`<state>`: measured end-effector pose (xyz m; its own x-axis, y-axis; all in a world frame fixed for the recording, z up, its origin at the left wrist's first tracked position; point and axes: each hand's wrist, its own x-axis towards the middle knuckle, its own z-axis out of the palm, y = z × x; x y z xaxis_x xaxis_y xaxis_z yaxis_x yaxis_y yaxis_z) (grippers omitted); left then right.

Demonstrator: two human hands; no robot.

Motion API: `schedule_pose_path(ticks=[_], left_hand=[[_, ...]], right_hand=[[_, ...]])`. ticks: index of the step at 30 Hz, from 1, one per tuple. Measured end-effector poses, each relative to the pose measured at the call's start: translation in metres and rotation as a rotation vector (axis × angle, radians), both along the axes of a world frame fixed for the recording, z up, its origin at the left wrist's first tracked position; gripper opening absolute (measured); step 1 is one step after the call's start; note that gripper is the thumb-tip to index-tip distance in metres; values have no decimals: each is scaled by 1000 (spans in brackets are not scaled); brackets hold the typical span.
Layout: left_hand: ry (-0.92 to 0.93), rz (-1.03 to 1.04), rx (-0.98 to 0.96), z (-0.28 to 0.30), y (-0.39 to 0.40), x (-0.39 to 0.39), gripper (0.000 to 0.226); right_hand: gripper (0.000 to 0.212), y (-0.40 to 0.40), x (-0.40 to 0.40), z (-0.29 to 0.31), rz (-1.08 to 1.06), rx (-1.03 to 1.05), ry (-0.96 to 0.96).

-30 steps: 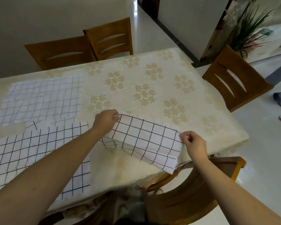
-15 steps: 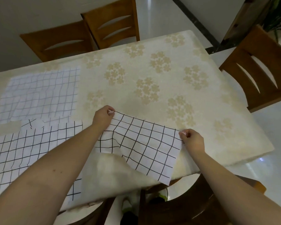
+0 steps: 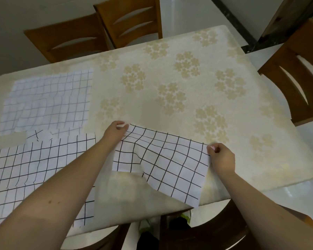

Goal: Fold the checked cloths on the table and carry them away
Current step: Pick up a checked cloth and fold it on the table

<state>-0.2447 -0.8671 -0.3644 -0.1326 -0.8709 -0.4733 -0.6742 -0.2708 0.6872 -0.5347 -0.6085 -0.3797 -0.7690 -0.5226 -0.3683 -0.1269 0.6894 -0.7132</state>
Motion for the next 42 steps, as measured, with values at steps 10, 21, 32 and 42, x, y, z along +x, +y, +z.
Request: schedule_pose_path(ticks=[10,21,32,42], left_hand=[[215,160,110,3,70,58,47],[-30,-143,-43,-1,115,95,23],[222,7,249,-4,115,122,11],[278,64,295,-10,115,146,20]], right_hand=[[54,26,54,6,110,-59,319],[62,45,181,-4,667,74,579],[78,76,204,-13,675,475,363],[77,81,201,-1,766,504,390]])
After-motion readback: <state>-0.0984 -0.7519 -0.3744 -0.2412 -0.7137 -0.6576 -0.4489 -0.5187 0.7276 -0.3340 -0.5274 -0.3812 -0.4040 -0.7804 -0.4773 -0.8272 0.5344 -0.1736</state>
